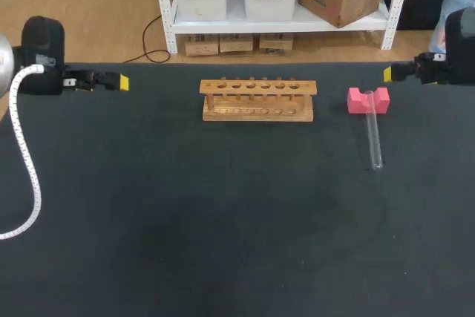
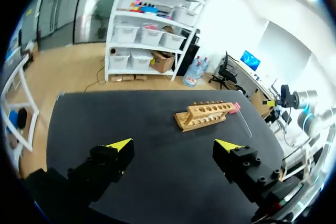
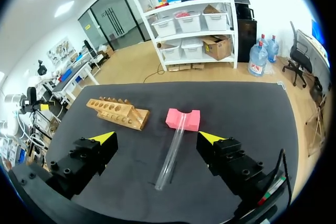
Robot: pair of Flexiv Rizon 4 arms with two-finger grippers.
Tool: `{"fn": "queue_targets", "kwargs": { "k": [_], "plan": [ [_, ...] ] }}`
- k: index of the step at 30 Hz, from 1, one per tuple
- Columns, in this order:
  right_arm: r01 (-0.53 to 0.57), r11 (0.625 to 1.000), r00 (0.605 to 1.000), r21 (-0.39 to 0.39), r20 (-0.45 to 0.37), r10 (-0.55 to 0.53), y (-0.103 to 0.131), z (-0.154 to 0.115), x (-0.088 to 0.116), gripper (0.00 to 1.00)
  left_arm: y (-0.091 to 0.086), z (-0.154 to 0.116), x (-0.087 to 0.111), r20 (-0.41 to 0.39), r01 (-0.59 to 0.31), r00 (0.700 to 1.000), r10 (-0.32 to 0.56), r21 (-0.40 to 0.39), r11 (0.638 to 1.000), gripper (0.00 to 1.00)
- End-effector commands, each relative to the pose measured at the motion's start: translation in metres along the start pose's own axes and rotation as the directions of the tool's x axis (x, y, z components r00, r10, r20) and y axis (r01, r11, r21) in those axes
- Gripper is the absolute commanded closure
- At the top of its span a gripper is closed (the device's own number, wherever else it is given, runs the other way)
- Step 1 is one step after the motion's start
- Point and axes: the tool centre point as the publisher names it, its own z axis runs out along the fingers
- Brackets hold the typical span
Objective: Grasp the test tube, adjust it, and insert it.
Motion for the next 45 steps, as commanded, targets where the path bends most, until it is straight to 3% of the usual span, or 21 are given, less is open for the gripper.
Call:
{"fn": "queue_targets", "kwargs": {
  "k": [1, 5, 10, 14, 19, 22, 26, 30, 45],
  "plan": [
    [-0.004, 0.999, 1.0, 0.04, -0.001, 0.004, 0.001, -0.001, 0.002, 0.0, 0.017, -0.011, 0.006, 0.117, -0.073, 0.992, 0.047, 0.224, 0.972, 0.0],
    [-0.014, 0.999, 1.0, 0.039, -0.001, 0.014, -0.001, -0.001, 0.002, 0.0, 0.024, -0.021, 0.006, 0.209, -0.169, 0.973, 0.099, 0.347, 0.923, 0.0],
    [-0.024, 0.999, 1.0, 0.036, -0.006, 0.025, -0.003, 0.001, 0.002, 0.0, 0.027, -0.025, 0.007, 0.3, -0.328, 0.929, 0.219, 0.387, 0.862, 0.0],
    [-0.03, 0.999, 1.0, 0.036, -0.009, 0.03, -0.005, 0.002, 0.002, 0.0, 0.024, -0.027, 0.006, 0.361, -0.445, 0.882, 0.301, 0.433, 0.784, 0.0],
    [-0.039, 0.998, 0.999, 0.042, -0.015, 0.04, -0.006, 0.002, 0.002, 0.0, 0.016, -0.02, 0.011, 0.396, -0.556, 0.826, 0.402, 0.448, 0.701, 0.0],
    [-0.05, 0.998, 0.999, 0.048, -0.018, 0.051, -0.007, 0.002, 0.002, 0.0, 0.016, -0.01, 0.012, 0.401, -0.582, 0.81, 0.428, 0.459, 0.671, 0.0],
    [-0.065, 0.996, 0.997, 0.061, -0.029, 0.067, -0.007, 0.0, 0.004, 0.0, 0.015, 0.003, 0.013, 0.422, -0.624, 0.779, 0.464, 0.445, 0.642, 0.0],
    [-0.078, 0.994, 0.996, 0.078, -0.037, 0.081, -0.008, -0.001, 0.006, 0.0, 0.013, 0.015, 0.007, 0.429, -0.637, 0.769, 0.474, 0.442, 0.632, 0.0],
    [-0.123, 0.987, 0.992, 0.099, -0.024, 0.126, -0.008, -0.001, 0.009, 0.0, 0.003, 0.044, -0.002, 0.406, -0.65, 0.759, 0.508, 0.451, 0.611, 0.0]
  ]
}}
